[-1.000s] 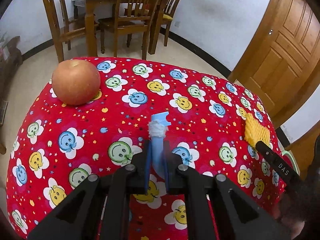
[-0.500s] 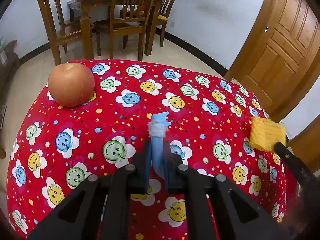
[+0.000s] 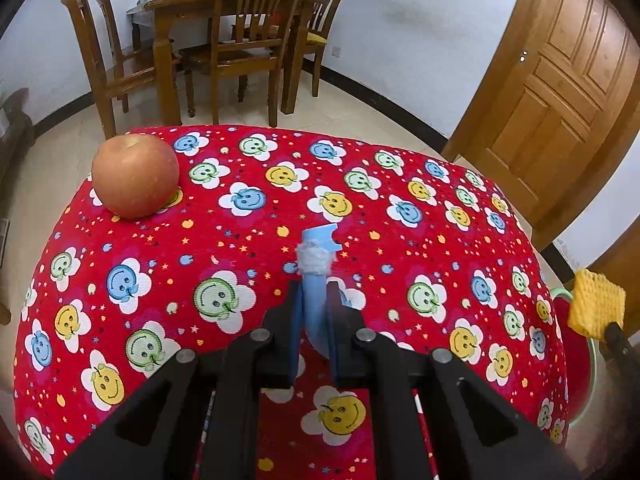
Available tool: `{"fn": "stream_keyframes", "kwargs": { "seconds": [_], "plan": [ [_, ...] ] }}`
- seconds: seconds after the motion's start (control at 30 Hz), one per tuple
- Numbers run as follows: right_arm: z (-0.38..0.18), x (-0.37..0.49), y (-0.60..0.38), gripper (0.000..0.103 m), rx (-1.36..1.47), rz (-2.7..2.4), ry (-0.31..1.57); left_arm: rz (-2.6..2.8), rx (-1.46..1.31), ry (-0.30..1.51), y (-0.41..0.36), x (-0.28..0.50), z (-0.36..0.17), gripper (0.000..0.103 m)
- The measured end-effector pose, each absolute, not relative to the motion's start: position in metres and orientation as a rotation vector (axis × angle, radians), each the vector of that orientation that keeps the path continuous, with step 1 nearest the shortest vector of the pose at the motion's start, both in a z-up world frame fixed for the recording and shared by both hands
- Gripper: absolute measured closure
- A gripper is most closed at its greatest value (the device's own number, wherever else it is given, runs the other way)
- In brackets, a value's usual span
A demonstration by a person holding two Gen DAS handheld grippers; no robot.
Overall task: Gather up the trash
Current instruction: 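Drop the foam net into the bucket with the right gripper while the left gripper drops the blue tube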
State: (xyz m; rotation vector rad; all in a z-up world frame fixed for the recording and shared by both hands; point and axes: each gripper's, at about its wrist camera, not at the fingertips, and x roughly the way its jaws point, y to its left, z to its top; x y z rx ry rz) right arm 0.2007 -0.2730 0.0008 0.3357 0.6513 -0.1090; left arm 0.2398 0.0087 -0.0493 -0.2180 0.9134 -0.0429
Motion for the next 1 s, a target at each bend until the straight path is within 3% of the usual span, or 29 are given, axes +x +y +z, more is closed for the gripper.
{"fn": "stream_keyframes", "kwargs": {
  "seconds": [0.53, 1.0],
  "plan": [
    [-0.019, 0.152, -0.343, 0.092, 0.417, -0.305, 0.678, -0.121, -0.188, 0.897, -0.020, 0.227, -0.033, 0.094],
    [-0.022, 0.124, -0.376, 0.075, 0.488, -0.333, 0.686, -0.290, -0.143, 0.863, -0.080, 0.192, 0.005, 0.094]
  ]
}}
